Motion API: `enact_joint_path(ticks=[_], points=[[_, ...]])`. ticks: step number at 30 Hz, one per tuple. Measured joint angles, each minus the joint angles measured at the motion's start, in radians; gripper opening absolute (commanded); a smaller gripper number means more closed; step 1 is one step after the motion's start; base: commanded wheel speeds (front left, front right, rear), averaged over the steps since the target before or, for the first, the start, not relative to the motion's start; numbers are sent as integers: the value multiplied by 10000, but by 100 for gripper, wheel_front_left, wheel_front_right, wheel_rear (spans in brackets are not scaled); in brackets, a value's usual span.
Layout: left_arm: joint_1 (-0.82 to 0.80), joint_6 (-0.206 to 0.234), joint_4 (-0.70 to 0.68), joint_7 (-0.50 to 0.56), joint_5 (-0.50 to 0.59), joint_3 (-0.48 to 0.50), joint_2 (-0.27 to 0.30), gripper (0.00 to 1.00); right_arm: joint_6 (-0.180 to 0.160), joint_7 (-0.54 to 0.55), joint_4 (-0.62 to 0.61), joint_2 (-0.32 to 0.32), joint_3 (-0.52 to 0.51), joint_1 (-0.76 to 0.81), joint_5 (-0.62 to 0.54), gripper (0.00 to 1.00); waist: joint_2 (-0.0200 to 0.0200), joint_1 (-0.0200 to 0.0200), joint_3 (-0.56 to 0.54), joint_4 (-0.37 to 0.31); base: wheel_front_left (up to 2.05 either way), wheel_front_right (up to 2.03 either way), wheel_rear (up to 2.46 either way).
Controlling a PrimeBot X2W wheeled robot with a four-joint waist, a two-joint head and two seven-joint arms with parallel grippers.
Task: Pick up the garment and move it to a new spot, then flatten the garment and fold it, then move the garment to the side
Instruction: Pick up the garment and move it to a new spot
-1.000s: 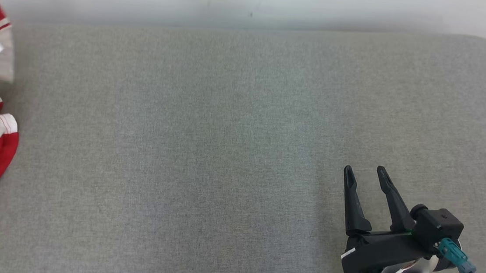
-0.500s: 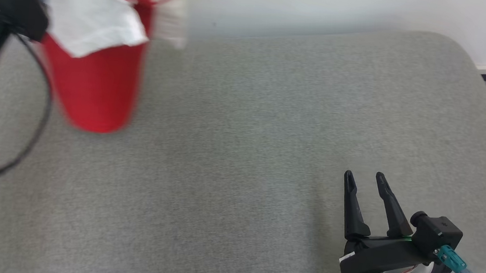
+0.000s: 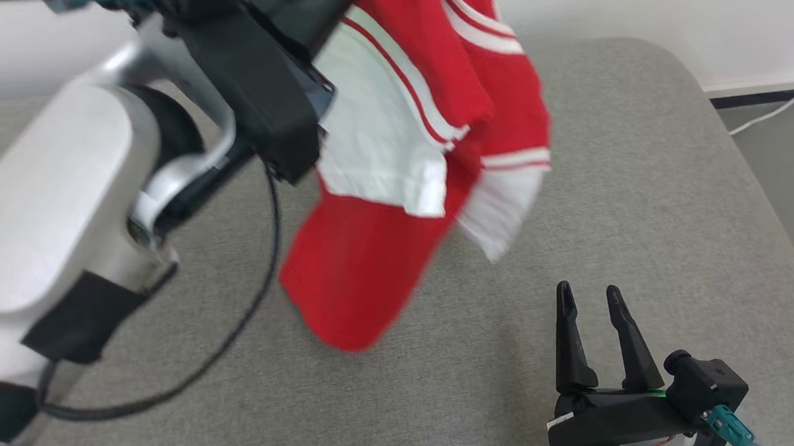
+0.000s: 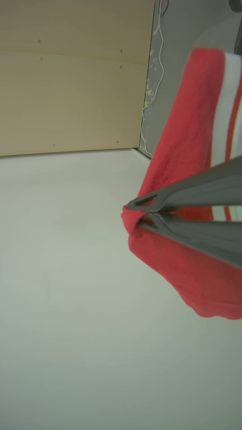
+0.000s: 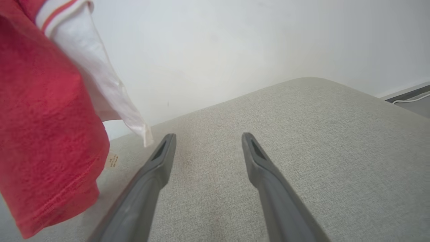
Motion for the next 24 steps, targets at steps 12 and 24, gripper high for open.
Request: enact_joint_path(ticks=[12,24], points=[[2599,882,-67,-579,-401,249,357,0,0,-161,219,-2,-90,-100,-29,100,1,0,67,-178,0,0,0],[5585,1519,863,-1894,-863,1271,1572,0,0,109,157,-2,-196,-68,-347,100,0,0,-55,324,0,0,0]])
